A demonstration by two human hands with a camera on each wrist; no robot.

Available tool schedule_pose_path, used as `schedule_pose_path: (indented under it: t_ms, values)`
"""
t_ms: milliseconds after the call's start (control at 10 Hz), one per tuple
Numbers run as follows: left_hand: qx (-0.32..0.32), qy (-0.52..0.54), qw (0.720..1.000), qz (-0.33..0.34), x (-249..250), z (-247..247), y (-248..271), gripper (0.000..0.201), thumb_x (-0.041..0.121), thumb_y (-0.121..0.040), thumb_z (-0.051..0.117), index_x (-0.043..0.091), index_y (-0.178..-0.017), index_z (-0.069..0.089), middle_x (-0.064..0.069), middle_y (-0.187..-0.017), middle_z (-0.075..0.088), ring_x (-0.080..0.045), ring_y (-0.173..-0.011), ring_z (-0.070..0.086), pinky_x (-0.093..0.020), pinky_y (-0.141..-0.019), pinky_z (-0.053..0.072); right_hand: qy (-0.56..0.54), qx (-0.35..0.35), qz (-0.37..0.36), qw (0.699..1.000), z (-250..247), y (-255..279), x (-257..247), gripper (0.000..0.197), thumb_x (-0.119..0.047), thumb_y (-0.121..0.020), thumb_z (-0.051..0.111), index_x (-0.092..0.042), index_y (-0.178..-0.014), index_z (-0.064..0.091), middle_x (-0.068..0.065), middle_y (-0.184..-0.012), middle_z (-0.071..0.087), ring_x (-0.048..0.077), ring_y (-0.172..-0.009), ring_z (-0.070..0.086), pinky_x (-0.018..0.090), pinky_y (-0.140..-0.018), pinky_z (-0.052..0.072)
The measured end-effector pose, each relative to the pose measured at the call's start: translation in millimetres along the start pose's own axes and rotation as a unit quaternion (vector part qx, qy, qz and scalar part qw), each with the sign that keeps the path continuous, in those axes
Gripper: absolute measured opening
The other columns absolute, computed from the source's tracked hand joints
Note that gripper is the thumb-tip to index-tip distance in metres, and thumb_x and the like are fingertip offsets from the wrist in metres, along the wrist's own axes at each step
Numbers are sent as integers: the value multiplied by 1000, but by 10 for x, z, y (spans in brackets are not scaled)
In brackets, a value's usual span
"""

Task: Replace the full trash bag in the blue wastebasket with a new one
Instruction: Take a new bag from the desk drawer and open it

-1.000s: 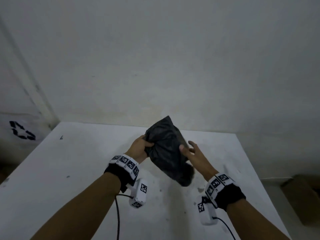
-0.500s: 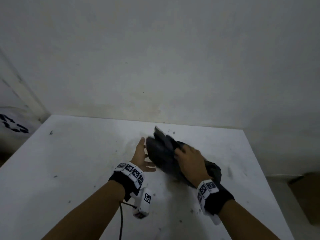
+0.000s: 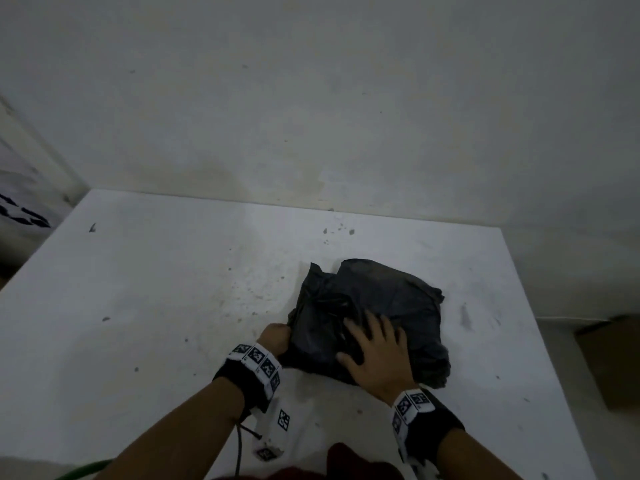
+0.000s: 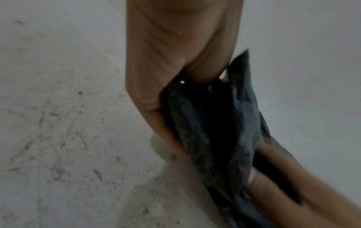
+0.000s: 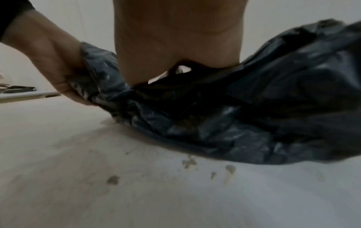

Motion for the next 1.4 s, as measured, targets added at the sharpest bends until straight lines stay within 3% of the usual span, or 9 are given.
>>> schedule_pose_path:
  t_ms: [100,200,300,600,800,1000,1100,1200,1400]
  values:
    - [-52,84,995,18,85,-38,148,24,20,-80,75,22,-65,57,4,-67,55,-2,-53,58,-22,-67,53,45,-79,-6,996,192,94,12,97,-81,-68,-17,-41,-151,16,4,-161,17,34,-143,22,52,-112,22]
    - [4,181,982,62,101,-60,320,46,41,-91,61,3,-115,56,-13,-92,63,-28,-81,65,-36,-70,54,19,-62,78,995,125,29,42,87,-78,-82,1,-30,-155,4,3,-160,17,35,-137,27,47,-109,27]
    - [39,135,988,66,165,-27,483,59,57,-91,49,17,-133,37,-12,-113,59,-32,-92,62,-44,-73,57,-77,-81,111,988,57,-68,48,74,-64,-95,28,-26,-155,5,6,-159,19,36,-138,29,43,-110,32]
    - [-55,119,991,28,141,379,590,115,75,-45,74,17,-138,38,-7,-134,53,-30,-112,55,-39,-72,55,-418,-104,121,894,-93,-163,124,65,0,-90,55,-13,-150,32,13,-142,51,19,-112,56,28,-101,43]
    - [-29,136,982,129,249,304,486,97,19,-78,78,12,-150,13,-22,-137,49,-32,-112,57,-47,-87,52,-496,-21,176,850,-380,-146,379,58,8,-90,53,-10,-144,42,5,-133,51,16,-108,54,17,-88,43]
    - [-2,149,985,89,453,222,532,57,57,-92,47,17,-131,43,-7,-115,53,-27,-97,58,-37,-80,51,-509,67,234,826,-347,-206,575,62,-27,-90,65,-11,-144,40,11,-145,47,26,-129,48,36,-109,39]
    - [-94,107,989,46,343,388,635,32,47,-97,43,19,-96,59,-5,-90,59,-20,-75,55,-27,-61,44,-475,32,205,855,-338,-184,372,68,-56,-86,58,-21,-142,41,8,-145,44,27,-129,47,33,-107,38]
    - [-100,-90,981,136,190,552,572,17,25,-97,53,19,-110,61,-7,-121,61,-24,-107,58,-29,-86,49,-480,-22,174,859,-297,-132,102,101,-82,-66,56,-28,-147,30,5,-151,33,26,-133,43,38,-112,35]
    - [-13,-246,940,236,23,464,519,47,9,-85,58,10,-132,52,-13,-132,54,-27,-122,52,-8,-86,30,-395,72,198,894,-215,-50,268,60,-16,-92,56,-17,-146,31,13,-140,48,29,-121,51,26,-97,37]
Point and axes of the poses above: each hand's wrist, its own y-axis away from the middle knuckle, its own z-axis out of the palm, x = y × z, the point moved 3 cm from there along -y, towards the middle knuckle
